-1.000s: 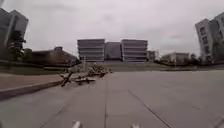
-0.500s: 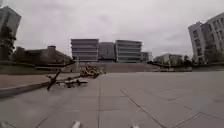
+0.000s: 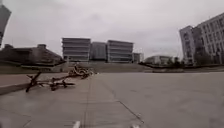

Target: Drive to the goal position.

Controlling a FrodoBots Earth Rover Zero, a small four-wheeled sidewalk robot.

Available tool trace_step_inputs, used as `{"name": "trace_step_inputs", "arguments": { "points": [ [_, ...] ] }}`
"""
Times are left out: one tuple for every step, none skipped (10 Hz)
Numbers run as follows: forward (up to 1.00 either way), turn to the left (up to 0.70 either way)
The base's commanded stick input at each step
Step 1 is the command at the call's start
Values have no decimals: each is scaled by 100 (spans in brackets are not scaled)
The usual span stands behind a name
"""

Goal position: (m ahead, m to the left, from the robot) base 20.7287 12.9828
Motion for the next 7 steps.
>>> {"name": "trace_step_inputs", "arguments": {
  "points": [
    [100,0],
    [100,0],
    [100,0],
    [100,-3],
    [100,-33],
    [100,-36],
    [100,-36]
  ]
}}
